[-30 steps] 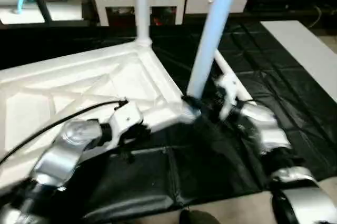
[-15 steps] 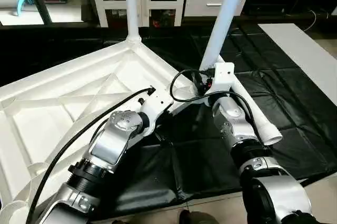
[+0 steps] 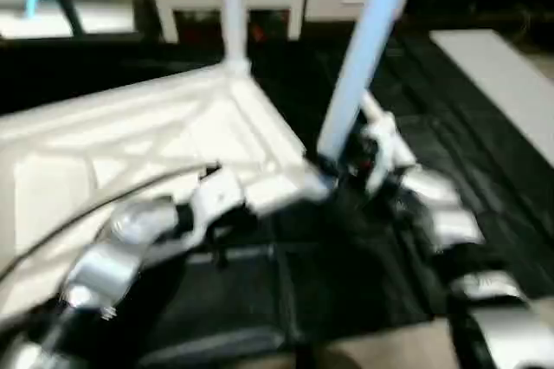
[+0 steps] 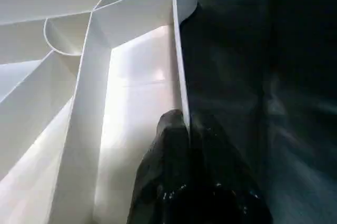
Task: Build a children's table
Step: Rotate leg to tighten
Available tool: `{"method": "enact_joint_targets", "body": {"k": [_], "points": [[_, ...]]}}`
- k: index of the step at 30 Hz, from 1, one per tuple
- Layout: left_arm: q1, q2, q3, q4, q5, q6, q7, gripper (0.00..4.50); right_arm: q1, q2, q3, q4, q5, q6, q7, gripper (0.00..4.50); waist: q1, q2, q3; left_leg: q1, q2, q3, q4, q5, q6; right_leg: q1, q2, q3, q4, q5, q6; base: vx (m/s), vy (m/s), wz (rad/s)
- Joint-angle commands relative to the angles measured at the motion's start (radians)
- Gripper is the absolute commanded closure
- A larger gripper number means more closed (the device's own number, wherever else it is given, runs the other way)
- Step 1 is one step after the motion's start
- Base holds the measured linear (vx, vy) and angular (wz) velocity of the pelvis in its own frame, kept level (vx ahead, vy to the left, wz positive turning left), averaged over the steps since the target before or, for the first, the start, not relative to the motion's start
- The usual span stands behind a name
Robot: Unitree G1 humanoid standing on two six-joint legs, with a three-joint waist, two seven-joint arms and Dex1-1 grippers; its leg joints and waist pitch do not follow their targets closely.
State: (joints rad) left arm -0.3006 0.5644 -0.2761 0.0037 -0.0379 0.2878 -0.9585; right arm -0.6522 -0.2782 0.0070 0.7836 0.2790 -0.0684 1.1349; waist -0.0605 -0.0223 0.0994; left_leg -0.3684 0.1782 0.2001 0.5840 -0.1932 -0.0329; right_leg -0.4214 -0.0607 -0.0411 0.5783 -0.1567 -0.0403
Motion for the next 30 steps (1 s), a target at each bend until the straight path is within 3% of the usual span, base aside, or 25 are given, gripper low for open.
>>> {"method": "enact_joint_targets", "body": {"k": [1, 3, 5, 10, 13, 22, 27, 30], "points": [[0.038, 0.025, -0.004, 0.014, -0.005, -0.009, -0.046, 4.5, 0.012, -0.048, -0.024, -0.03, 0.029, 0.012, 0.042, 1.33, 0.0, 0.005, -0.069, 0.015, 0.055, -0.014, -0.06, -0.112, 0.151, 0.047, -0.066, 0.045, -0.043, -0.09, -0.282, 0.0, 0.0, 0.0], [0.041, 0.028, 0.006, 0.008, -0.011, -0.01, -0.056, 4.5, 0.013, -0.057, -0.025, -0.035, 0.028, 0.007, 0.071, 1.08, 0.006, 0.003, -0.073, 0.011, 0.056, -0.014, -0.056, -0.045, 0.178, 0.053, -0.068, 0.044, -0.032, -0.024, -0.296, 0.0, 0.0, 0.0], [0.039, 0.029, 0.006, 0.01, -0.013, -0.013, -0.057, 4.5, 0.015, -0.062, -0.022, -0.04, 0.031, 0.013, 0.089, 1.08, 0.01, 0.002, -0.071, 0.011, 0.056, -0.013, -0.055, -0.038, 0.184, 0.054, -0.069, 0.044, -0.033, -0.031, -0.298, 0.0, 0.0, 0.0], [0.031, 0.021, -0.001, 0.009, -0.024, -0.018, -0.05, 4.5, 0.027, -0.068, 0.001, -0.056, 0.028, 0.045, 0.147, 1.41, 0.011, 0.001, -0.064, 0.014, 0.058, -0.016, -0.06, -0.14, 0.128, 0.049, -0.066, 0.043, -0.049, -0.193, -0.267, 0.0, 0.0, 0.0], [0.031, 0.021, -0.003, 0.008, -0.028, -0.019, -0.053, 4.5, 0.027, -0.063, 0.01, -0.047, 0.015, 0.043, 0.145, 1.67, 0.008, 0.002, -0.065, 0.015, 0.057, -0.017, -0.059, -0.161, 0.106, 0.047, -0.066, 0.044, -0.051, -0.217, -0.257, 0.0, 0.0, 0.0], [0.019, 0.015, 0.004, 0.013, -0.027, 0.004, -0.053, 4.5, 0.033, -0.043, 0.012, -0.018, 0.001, 0.039, 0.112, 2.37, 0.012, 0.002, -0.068, 0.012, 0.055, -0.015, -0.055, -0.111, 0.129, 0.051, -0.065, 0.044, -0.042, -0.141, -0.273, 0.0, 0.0, 0.0], [-0.002, -0.012, 0.003, 0.027, -0.015, 0.017, -0.021, 4.5, 0.026, -0.016, 0.007, 0.017, -0.039, 0.023, -0.007, 2.54, 0.009, 0.005, -0.064, 0.014, 0.055, -0.017, -0.057, -0.162, 0.101, 0.047, -0.066, 0.043, -0.049, -0.219, -0.259, 0.0, 0.0, 0.0], [-0.021, -0.038, -0.001, 0.042, -0.002, 0.021, 0.009, 4.5, 0.027, 0.011, 0.009, 0.034, -0.07, 0.017, -0.105, 2.57, 0.004, 0.001, -0.058, 0.017, 0.054, -0.021, -0.061, -0.228, 0.061, 0.043, -0.067, 0.043, -0.06, -0.328, -0.227, 0.0, 0.0, 0.0]]}}
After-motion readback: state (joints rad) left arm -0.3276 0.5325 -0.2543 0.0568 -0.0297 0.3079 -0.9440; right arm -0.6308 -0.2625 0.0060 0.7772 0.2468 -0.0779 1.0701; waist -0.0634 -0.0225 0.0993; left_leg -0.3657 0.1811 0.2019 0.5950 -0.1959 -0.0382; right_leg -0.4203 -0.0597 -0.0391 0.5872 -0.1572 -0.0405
